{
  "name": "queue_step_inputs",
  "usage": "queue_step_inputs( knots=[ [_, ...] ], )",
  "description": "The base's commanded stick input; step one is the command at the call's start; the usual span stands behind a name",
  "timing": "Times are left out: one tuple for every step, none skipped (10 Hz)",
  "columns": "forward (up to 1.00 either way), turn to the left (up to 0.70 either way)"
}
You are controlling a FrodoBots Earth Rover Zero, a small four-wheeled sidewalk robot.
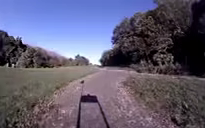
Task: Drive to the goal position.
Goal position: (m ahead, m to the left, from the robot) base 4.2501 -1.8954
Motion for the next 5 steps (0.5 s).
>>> queue_step_inputs(
  knots=[
    [0.50, 0.00],
    [0.50, 0.00],
    [0.50, 0.00],
    [0.50, 0.20],
    [0.50, 0.49]
  ],
)
